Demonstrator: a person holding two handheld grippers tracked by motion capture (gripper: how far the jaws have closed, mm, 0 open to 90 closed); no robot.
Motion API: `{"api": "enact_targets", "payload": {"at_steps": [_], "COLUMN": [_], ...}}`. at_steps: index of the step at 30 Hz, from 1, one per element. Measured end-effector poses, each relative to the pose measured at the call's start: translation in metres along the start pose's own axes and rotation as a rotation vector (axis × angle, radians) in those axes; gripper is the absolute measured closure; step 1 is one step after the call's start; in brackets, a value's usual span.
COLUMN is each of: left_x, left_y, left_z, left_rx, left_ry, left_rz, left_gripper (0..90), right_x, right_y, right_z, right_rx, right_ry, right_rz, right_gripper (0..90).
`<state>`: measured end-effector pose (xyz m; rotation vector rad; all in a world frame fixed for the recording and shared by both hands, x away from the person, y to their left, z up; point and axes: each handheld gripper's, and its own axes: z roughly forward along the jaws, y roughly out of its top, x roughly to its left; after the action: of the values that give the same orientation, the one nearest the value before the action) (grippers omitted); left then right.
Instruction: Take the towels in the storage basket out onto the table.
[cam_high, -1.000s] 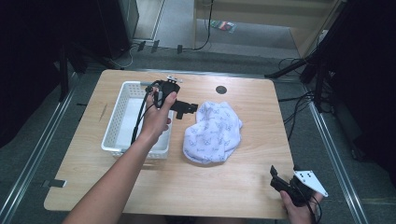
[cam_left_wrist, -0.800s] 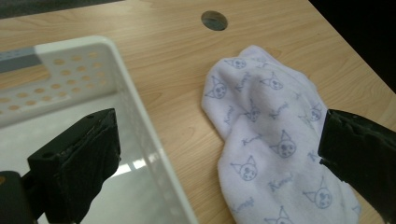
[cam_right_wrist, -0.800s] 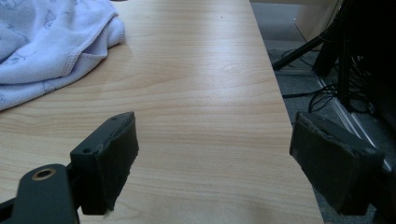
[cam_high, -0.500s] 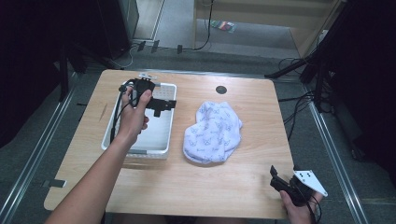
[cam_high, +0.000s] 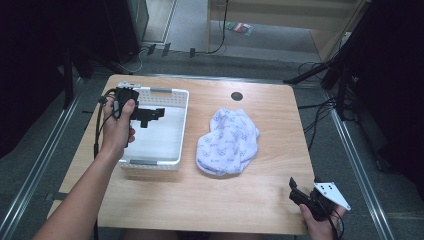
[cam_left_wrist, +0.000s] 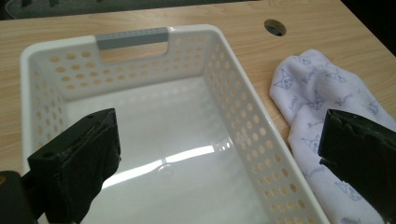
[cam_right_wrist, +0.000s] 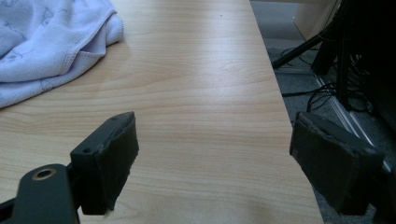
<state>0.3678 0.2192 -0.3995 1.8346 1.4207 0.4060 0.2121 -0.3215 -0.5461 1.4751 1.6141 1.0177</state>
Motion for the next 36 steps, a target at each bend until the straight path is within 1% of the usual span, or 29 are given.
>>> {"api": "enact_targets", "payload": {"at_steps": [3,10,15,18,22,25,26,27,28,30,36], "left_x": [0.009,0.029,0.041,0.047,0.051,0.055,0.056,0.057,0.059,0.062,0.072], "left_y": [-0.007,-0.025,-0.038,-0.046,-0.054,-0.061,-0.064,-0.066,-0.069,-0.076,-0.092], "left_z": [-0.007,-0.022,-0.033,-0.04,-0.049,-0.055,-0.056,-0.057,-0.059,-0.062,-0.07], "left_rx": [-0.011,-0.026,-0.036,-0.052,-0.065,-0.063,-0.068,-0.063,-0.066,-0.074,-0.072], "left_ry": [0.018,0.036,0.053,0.057,0.072,0.086,0.084,0.085,0.095,0.091,0.113], "left_rz": [0.006,-0.024,-0.029,-0.039,-0.039,-0.033,-0.039,-0.034,-0.034,-0.053,-0.059], "left_gripper": [0.0,0.0,0.0,0.0,0.0,0.0,0.0,0.0,0.0,0.0,0.0], "right_x": [0.001,0.001,0.001,0.001,0.001,0.001,0.001,0.001,0.001,0.001,0.001], "right_y": [0.0,0.0,0.0,0.0,0.0,0.0,0.0,0.0,0.0,0.0,0.0], "right_z": [0.0,0.001,0.001,0.001,0.001,0.001,0.001,0.001,0.001,0.001,0.001], "right_rx": [0.005,0.008,0.008,0.008,0.011,0.009,0.009,0.008,0.008,0.008,0.009], "right_ry": [-0.003,-0.006,-0.006,-0.004,-0.008,-0.005,-0.006,-0.005,-0.005,-0.005,-0.003], "right_rz": [-0.004,-0.006,-0.005,-0.007,-0.009,-0.005,-0.004,-0.004,-0.004,-0.005,-0.009], "right_gripper": [15.8,15.8,15.8,15.8,15.8,15.8,15.8,15.8,15.8,15.8,15.8]}}
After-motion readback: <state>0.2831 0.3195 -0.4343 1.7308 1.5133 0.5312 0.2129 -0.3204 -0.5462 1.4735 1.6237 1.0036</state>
